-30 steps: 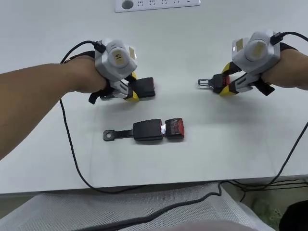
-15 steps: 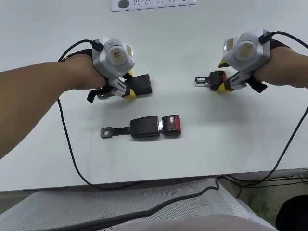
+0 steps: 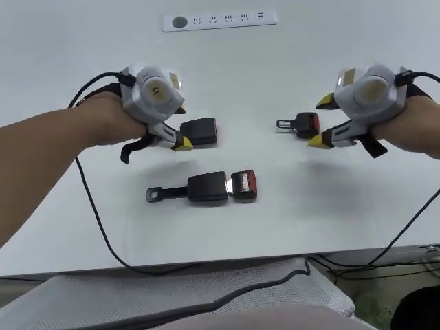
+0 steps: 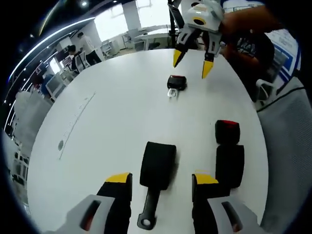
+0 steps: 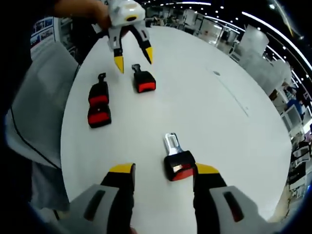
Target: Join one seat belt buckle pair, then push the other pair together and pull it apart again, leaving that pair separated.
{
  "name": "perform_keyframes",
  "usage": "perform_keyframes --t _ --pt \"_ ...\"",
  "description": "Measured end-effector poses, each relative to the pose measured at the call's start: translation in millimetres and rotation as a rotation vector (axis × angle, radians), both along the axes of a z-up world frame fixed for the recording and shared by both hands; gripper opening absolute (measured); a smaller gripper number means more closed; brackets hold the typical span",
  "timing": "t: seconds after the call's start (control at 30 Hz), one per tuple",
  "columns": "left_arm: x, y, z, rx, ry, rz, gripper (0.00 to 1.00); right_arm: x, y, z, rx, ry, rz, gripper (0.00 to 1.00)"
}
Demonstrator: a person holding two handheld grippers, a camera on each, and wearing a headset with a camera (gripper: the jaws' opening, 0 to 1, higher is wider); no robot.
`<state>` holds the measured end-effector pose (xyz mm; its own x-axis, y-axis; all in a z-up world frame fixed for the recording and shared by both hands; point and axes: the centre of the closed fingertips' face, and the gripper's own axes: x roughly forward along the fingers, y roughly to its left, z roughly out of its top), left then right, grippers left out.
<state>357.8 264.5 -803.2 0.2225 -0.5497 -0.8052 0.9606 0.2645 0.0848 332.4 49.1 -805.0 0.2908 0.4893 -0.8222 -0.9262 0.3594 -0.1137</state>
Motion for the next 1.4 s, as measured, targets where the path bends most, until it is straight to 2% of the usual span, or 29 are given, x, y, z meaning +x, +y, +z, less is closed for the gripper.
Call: perform_keyframes --t 0.03,0.1,0.13,0.17,0.2,0.27,0.37,0.47,0.63,0.73,0.9,1.03,1.13,1.27,1.4 --pt "-5.5 3.4 5.0 -0.014 -0.007 0.012 0.51 -5.4 0.3 2.4 0.0 -0.01 0.003 0.49" --pt "-17.8 12.5 9.1 -0.007 -0.02 0.012 0.52 -16.8 2.7 5.8 0.003 -0.027 0.015 0.51" --pt "-20.3 13.8 9.8 -0.01 -0.023 0.014 0.53 -19.0 3.1 6.9 0.005 -0.028 0.015 0.51" --pt "-28.6 19.3 13.1 -0.024 -0.026 0.039 0.54 -23.9 5.6 10.8 0.021 -0.035 0.008 0.52" --pt "-31.1 20.9 13.7 -0.026 -0.024 0.047 0.55 -27.2 7.0 13.8 0.032 -0.039 0.002 0.54" --pt "-44.6 29.4 20.1 -0.05 -0.036 0.086 0.6 -34.4 11.7 23.1 0.059 -0.075 -0.012 0.61" --pt "-62.7 39.7 27.2 -0.076 -0.037 0.134 0.65 -41.1 15.3 33.1 0.089 -0.11 -0.038 0.69" --pt "-80.0 51.7 32.0 -0.084 -0.044 0.166 0.69 -50.6 16.8 38.6 0.122 -0.108 -0.065 0.71" --pt "-99.9 71.6 40.1 -0.1 -0.05 0.249 0.76 -63.0 15.1 40.9 0.141 -0.112 -0.109 0.77" --pt "-108.4 76.9 46.6 -0.119 -0.056 0.287 0.79 -69.0 14.6 41.9 0.154 -0.111 -0.127 0.84" --pt "-118.5 85.6 47.7 -0.111 -0.073 0.323 0.84 -76.1 14.6 45.7 0.172 -0.124 -0.147 0.89" --pt "-127.6 86.8 45.4 -0.12 -0.06 0.342 0.87 -80.0 15.2 46.3 0.179 -0.136 -0.162 1.0" --pt "-131.5 87.0 47.4 -0.134 -0.055 0.356 0.91 -81.8 13.4 46.6 0.184 -0.136 -0.181 1.0" --pt "-131.8 89.5 50.8 -0.153 -0.069 0.388 0.98 -85.3 12.8 46.3 0.19 -0.132 -0.203 1.0" --pt "-132.0 90.6 51.4 -0.161 -0.074 0.405 1.0 -87.2 11.8 49.1 0.203 -0.132 -0.232 1.0"
